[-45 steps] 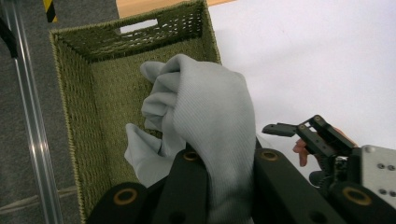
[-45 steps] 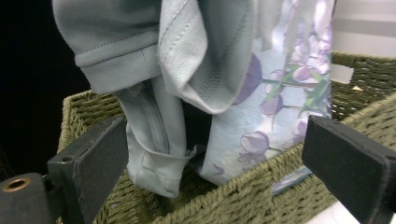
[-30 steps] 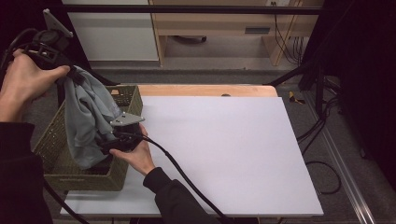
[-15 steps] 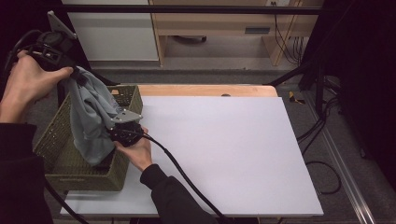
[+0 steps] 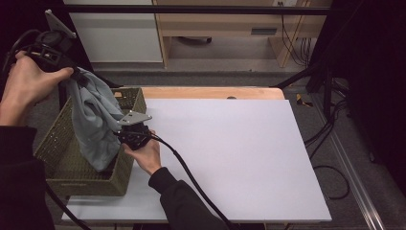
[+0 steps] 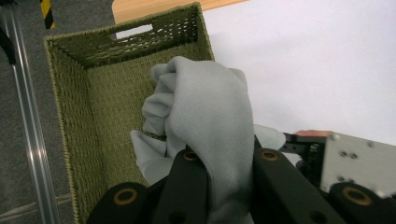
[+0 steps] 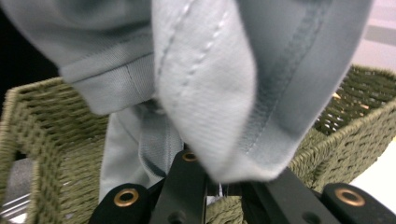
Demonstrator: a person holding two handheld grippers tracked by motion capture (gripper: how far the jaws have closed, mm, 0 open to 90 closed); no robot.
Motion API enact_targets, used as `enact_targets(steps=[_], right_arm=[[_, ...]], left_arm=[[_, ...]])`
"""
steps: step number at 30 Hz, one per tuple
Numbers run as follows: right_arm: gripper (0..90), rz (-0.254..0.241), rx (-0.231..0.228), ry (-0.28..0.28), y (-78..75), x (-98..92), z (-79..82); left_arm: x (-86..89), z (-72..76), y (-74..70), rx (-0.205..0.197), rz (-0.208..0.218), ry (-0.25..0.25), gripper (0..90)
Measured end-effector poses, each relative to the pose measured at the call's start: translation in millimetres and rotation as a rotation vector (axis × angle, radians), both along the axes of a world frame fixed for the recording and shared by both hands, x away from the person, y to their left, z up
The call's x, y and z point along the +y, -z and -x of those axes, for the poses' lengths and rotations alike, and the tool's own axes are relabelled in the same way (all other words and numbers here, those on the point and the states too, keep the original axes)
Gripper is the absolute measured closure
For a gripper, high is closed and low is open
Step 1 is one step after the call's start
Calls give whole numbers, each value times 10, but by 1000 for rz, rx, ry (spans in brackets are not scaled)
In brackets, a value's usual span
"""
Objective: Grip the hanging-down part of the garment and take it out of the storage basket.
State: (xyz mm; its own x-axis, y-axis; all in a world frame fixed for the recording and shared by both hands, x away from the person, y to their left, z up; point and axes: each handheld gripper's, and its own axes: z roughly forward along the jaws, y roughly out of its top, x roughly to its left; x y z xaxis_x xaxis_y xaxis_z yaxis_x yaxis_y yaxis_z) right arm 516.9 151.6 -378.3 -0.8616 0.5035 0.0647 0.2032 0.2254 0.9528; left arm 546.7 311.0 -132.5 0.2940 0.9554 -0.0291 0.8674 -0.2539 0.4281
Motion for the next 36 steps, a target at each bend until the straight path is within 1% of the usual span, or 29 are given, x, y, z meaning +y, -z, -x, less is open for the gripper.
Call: enact_targets(steps=[1, 2, 3, 5, 6, 8, 9, 10, 11, 12, 14, 15, 16, 19, 20, 21, 22, 26, 28, 31, 32, 33, 36], right_arm=[[890, -8, -8, -9, -48, -35, 25], [890, -8, -8, -9, -48, -35, 25], [890, -15, -7, -11, -112, -95, 48], [891, -17, -14, -13, -136, -129, 48], [891, -20, -25, -11, -183, -203, 51], [891, -26, -17, -10, -205, -231, 55], [892, -29, -20, -10, -238, -284, 58], [891, -34, -32, -11, -260, -328, 55], [892, -42, -27, -6, -315, -412, 69], [892, -42, -27, -6, -315, -412, 69], [892, -39, -42, -2, -370, -504, 83], [892, -36, -53, 2, -399, -555, 93], [892, -47, -52, 17, -451, -665, 107], [892, -33, -71, 35, -529, -805, 140], [892, -33, -71, 35, -529, -805, 140], [892, -28, -80, 39, -552, -848, 154], [892, -27, -87, 46, -597, -923, 184], [893, -25, -114, 56, -714, -1044, 245], [892, -29, -134, 62, -779, -1104, 272], [892, -36, -145, 72, -841, -1164, 297], [892, -43, -161, 83, -896, -1222, 316], [892, -43, -161, 83, -896, -1222, 316], [893, -48, -181, 100, -985, -1312, 340]], left_arm=[[1, 5, -3, -3, 1, -1, 863], [9, 14, -12, -5, 6, 0, 863], [22, 34, -34, -12, 9, -4, 863], [27, 49, -51, -19, 11, -5, 862], [35, 65, -65, -23, 17, -7, 863], [40, 77, -74, -26, 14, -5, 863], [46, 85, -79, -28, 19, -7, 862], [55, 90, -80, -31, 20, -6, 862], [73, 99, -78, -32, 26, -8, 862], [73, 99, -78, -32, 26, -8, 863], [86, 105, -66, -35, 34, -11, 863], [85, 107, -53, -34, 34, -10, 863], [75, 111, -46, -34, 38, -7, 863], [40, 139, -58, -39, 43, 6, 863], [40, 139, -58, -39, 43, 6, 863], [28, 149, -65, -40, 42, 9, 863], [19, 157, -72, -40, 43, 12, 863], [-12, 179, -78, -42, 47, 14, 863], [-17, 178, -74, -44, 46, 14, 863], [-31, 171, -63, -41, 50, 17, 863], [-44, 168, -61, -41, 53, 24, 863], [-44, 168, -61, -41, 53, 24, 863], [-75, 169, -61, -41, 53, 30, 863]])
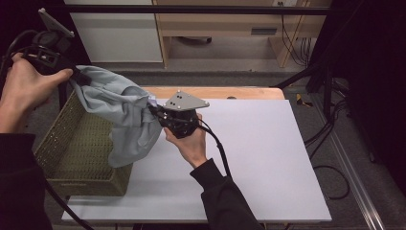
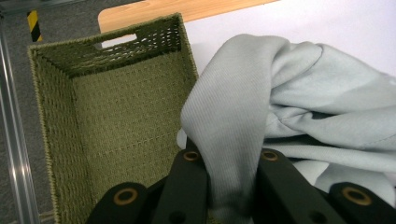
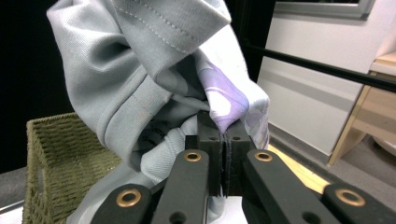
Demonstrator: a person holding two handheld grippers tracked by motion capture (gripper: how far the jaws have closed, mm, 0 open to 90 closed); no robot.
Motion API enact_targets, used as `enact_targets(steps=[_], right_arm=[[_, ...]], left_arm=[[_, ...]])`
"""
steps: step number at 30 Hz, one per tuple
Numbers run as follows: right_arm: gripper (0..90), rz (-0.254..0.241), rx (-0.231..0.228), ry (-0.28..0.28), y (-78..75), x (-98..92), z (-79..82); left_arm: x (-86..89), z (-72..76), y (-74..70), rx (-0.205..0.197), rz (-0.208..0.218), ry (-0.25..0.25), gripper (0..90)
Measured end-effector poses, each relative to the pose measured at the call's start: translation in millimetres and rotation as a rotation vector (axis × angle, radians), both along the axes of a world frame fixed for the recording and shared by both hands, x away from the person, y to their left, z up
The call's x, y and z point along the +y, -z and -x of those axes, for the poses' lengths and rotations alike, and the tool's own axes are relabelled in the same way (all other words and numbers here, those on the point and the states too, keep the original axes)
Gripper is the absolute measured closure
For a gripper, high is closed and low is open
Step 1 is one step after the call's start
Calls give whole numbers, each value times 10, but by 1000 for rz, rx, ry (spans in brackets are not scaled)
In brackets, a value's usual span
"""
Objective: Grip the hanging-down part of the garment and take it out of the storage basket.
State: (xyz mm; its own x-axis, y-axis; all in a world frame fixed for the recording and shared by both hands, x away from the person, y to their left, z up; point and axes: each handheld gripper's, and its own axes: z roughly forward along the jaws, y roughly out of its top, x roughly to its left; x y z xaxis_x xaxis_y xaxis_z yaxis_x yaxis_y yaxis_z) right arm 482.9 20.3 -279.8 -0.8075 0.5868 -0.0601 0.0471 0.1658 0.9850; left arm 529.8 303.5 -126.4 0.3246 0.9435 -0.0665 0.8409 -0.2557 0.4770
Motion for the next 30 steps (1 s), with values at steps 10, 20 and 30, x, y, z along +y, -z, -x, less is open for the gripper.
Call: enact_targets(steps=[10, 20, 30], right_arm=[[892, -21, -44, 25, -215, -179, 59], [890, 25, -12, 11, -31, -181, 52], [867, 43, 112, -39, 518, -24, -36]], left_arm=[[-68, 22, -36, -8, 13, 24, 863], [-148, 19, -38, -8, 3, 35, 863], [-242, -13, 17, 4, -12, 48, 863]])
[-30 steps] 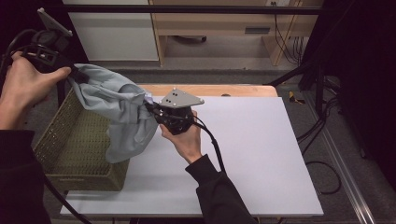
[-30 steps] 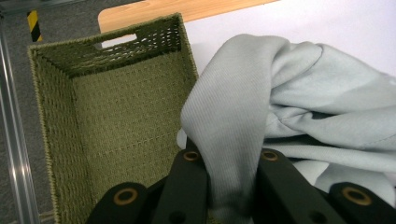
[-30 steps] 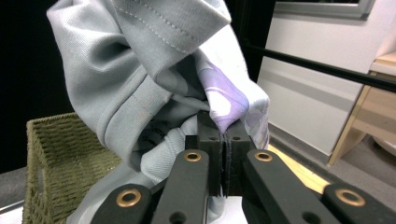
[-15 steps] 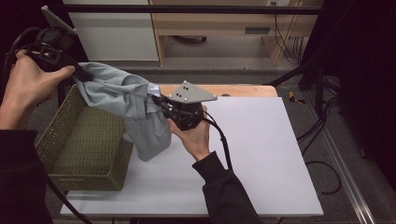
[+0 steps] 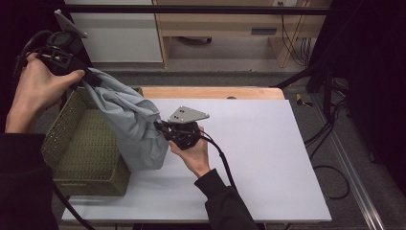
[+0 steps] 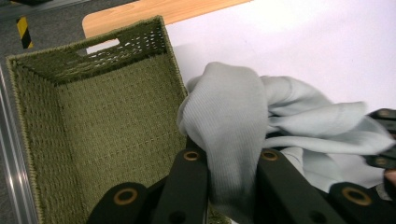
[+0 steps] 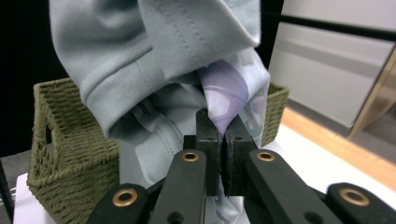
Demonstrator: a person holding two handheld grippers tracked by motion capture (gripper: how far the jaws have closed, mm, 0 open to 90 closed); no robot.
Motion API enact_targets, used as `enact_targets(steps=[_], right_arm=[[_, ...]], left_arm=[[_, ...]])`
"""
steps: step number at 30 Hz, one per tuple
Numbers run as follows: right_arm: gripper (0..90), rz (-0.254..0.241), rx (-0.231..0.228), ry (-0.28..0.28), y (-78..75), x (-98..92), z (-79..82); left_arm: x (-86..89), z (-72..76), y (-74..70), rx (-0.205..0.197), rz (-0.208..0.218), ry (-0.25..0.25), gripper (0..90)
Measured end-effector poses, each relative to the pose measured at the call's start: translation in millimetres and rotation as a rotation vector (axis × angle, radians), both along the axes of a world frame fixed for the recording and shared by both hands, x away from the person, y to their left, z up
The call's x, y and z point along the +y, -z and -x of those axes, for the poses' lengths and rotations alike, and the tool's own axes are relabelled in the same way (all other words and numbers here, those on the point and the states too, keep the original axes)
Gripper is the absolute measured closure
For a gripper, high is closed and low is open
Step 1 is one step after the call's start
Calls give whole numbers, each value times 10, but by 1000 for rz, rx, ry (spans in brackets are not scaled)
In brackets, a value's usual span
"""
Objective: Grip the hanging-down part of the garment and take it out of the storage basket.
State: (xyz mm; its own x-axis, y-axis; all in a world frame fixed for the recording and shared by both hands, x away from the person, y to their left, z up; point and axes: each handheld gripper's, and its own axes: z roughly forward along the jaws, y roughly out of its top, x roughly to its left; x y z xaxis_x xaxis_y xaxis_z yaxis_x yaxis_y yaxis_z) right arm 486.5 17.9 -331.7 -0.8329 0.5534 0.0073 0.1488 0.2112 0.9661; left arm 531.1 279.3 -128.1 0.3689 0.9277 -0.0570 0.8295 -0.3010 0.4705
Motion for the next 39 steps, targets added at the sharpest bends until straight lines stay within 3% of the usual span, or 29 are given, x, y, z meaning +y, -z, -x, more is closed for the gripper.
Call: enact_targets(steps=[2, 3, 4, 5, 7, 10, 11, 12, 14, 23, 29, 39], right_arm=[[773, -17, 41, -13, 108, 37, -19], [773, -17, 41, -13, 108, 37, -19], [667, -26, 42, -16, 152, 25, -6], [667, -26, 42, -16, 152, 25, -6], [532, -49, 30, -6, 185, -13, 16], [357, -73, 36, 20, 210, -123, 66], [259, -86, 42, 33, 216, -219, 97], [259, -86, 42, 33, 216, -219, 97], [177, -94, 47, 44, 226, -385, 134], [78, -114, 49, 150, 285, -876, 264], [45, -123, 43, 233, 421, -1287, 353], [25, -127, 18, 305, 542, -1707, 530]], left_arm=[[-16, -4, 5, -1, -4, 3, 864], [-22, -6, 8, -1, -5, 4, 864], [-24, -8, 13, 0, -5, 5, 863], [-26, -11, 22, 1, -4, 6, 863], [-29, -17, 40, 3, -5, 7, 863], [-33, -33, 75, 11, -8, 6, 863], [-36, -38, 83, 14, -8, 6, 863], [-38, -43, 91, 17, -7, 7, 863], [-47, -55, 102, 22, -11, 7, 864], [-76, -72, 118, 33, -19, 11, 863], [-93, -96, 138, 42, -21, 11, 863], [-104, -138, 196, 58, -21, 10, 863]])
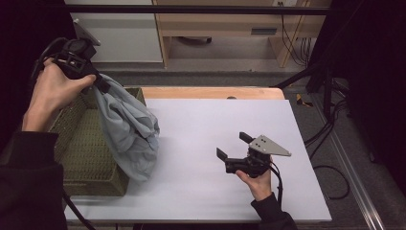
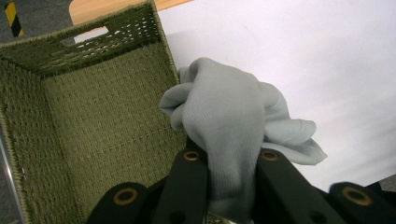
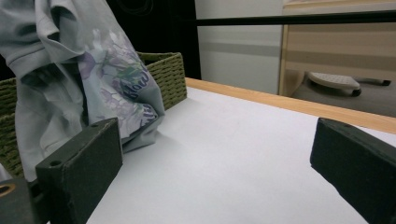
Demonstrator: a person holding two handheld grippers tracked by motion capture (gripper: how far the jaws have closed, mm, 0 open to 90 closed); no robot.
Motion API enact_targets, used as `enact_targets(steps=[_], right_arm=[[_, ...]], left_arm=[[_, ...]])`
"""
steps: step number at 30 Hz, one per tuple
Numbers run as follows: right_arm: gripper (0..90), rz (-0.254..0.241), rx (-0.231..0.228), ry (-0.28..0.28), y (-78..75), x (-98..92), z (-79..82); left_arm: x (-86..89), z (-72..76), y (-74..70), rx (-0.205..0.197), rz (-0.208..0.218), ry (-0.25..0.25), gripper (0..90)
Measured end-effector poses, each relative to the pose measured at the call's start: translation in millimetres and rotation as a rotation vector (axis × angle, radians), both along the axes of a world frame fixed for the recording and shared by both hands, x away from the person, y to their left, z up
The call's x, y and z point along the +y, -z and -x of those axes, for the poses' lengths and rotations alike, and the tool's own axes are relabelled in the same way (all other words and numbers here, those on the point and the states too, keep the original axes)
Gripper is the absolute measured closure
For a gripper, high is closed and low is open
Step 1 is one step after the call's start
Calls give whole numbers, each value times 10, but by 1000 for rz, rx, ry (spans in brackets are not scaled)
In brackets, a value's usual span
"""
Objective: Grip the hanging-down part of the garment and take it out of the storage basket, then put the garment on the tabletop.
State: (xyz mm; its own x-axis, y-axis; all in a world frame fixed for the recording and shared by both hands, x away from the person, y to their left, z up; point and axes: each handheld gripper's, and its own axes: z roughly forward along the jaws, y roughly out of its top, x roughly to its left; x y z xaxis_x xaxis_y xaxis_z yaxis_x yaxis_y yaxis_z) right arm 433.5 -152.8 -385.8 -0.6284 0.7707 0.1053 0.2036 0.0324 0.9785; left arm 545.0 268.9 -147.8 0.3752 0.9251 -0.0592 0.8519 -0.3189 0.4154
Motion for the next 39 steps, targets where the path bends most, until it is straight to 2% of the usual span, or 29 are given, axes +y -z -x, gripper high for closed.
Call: enact_targets(steps=[10, 12, 22, 29, 39], right_arm=[[17, -1, -13, 40, 110, -224, 194], [14, 15, -14, 54, 151, -293, 241], [13, 2, -14, 84, 245, -461, 377], [12, 7, 5, 102, 311, -531, 398], [12, -5, 7, 112, 312, -569, 413]], left_arm=[[0, -8, 17, 6, -1, -1, 863], [-4, -11, 23, 6, 0, 3, 863], [-26, -24, 47, 11, 0, 5, 863], [-59, -37, 49, 14, -4, 10, 863], [-136, -26, 52, 11, -2, 26, 863]])
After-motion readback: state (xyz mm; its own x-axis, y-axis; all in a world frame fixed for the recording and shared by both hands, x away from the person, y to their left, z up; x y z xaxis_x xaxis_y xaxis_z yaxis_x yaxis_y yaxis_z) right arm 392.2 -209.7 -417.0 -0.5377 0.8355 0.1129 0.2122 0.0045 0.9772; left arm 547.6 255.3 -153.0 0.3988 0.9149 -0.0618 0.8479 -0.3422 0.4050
